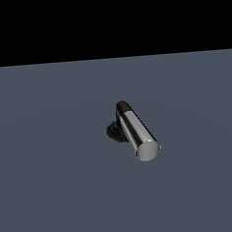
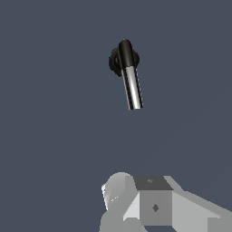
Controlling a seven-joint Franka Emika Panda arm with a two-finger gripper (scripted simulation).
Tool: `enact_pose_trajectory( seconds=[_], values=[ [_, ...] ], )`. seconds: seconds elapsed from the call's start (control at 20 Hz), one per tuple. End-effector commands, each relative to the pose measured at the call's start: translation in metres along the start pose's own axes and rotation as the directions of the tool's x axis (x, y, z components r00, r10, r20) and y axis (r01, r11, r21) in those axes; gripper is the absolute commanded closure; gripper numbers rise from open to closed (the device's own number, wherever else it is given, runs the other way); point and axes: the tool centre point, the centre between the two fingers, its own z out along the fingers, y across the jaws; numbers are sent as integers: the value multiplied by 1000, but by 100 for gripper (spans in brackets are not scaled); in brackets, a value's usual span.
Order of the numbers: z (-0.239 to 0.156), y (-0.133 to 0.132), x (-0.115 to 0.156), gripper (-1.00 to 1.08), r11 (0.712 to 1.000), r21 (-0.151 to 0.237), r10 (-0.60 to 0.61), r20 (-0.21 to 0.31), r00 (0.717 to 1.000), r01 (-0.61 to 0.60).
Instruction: Turn on the faucet by rotating a designated handle.
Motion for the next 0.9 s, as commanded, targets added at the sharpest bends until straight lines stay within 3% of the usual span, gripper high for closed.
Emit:
enact_pose_trajectory(
  seconds=[0.0,0.4,0.85],
  values=[
    [0,0,0,108,1000,0,0,0,1000,0],
    [15,0,2,108,1000,0,-11,-1,1000,11],
    [68,2,10,108,999,0,-49,-3,999,49]
  ],
)
